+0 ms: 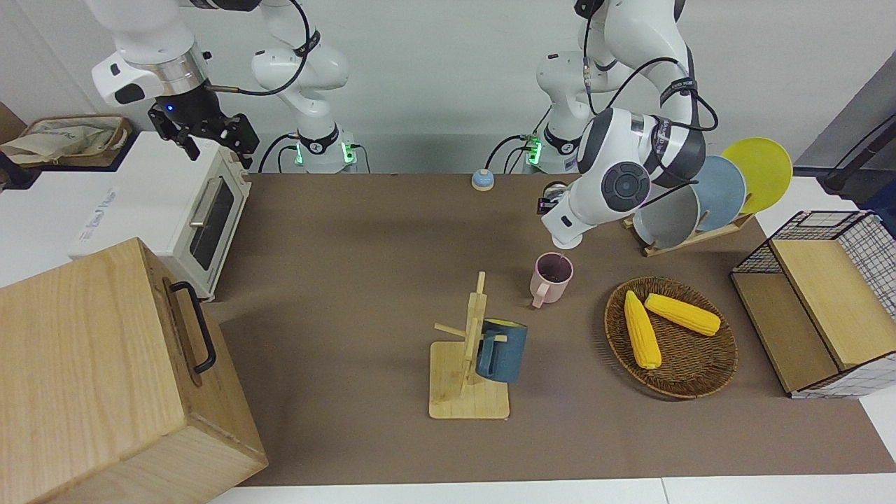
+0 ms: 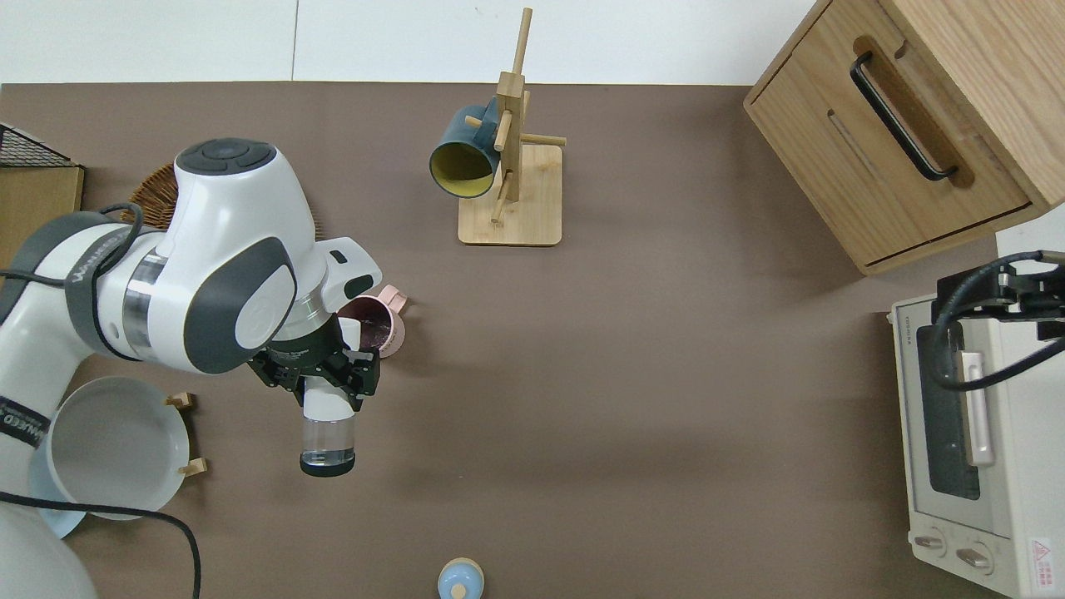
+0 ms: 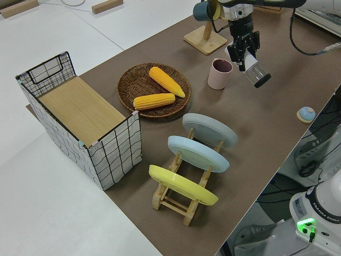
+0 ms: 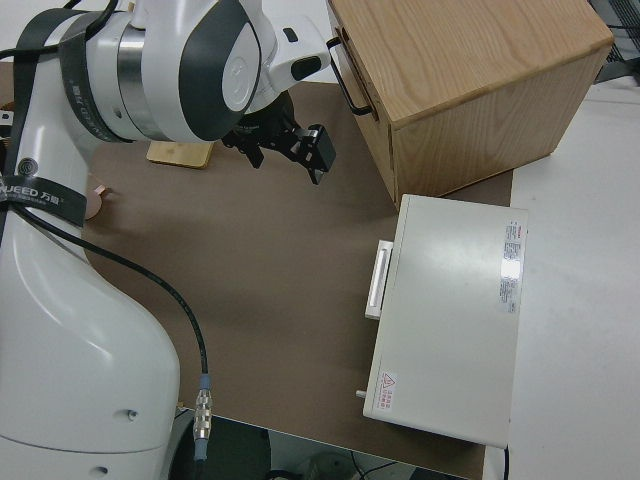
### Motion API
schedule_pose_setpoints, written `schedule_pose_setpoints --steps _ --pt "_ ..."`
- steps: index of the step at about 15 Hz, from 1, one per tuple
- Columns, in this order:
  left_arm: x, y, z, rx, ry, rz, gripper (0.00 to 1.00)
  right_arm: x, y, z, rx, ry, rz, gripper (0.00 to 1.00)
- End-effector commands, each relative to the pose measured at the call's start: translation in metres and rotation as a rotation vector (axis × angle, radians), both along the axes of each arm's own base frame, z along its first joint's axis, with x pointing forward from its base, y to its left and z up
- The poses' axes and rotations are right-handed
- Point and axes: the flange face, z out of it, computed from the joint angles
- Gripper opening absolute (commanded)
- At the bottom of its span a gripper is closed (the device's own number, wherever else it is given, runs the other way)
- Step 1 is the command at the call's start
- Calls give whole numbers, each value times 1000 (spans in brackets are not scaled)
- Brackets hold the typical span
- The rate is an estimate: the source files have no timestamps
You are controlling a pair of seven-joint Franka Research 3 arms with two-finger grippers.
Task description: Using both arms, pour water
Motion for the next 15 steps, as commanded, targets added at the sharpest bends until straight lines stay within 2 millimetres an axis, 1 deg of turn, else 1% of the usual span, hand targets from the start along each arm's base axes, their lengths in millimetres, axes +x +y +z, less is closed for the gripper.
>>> schedule_pose_setpoints --steps 1,5,7,10,13,15 --pt "-37 16 12 -21 -104 26 0 -1 8 -2 17 -10 34 987" --pt "-66 16 8 -52 -258 58 0 -1 16 -2 52 -10 43 987" --pt "-77 15 1 -74 -342 79 0 -1 20 -2 87 -10 46 987" --pt "-86 11 -6 -85 -447 77 0 -2 26 -2 98 -10 56 987" --pt "-87 9 -9 -93 -497 75 0 -2 28 -2 98 -10 59 987" --pt "-89 13 -4 -94 -512 72 0 -2 28 -2 98 -10 61 987"
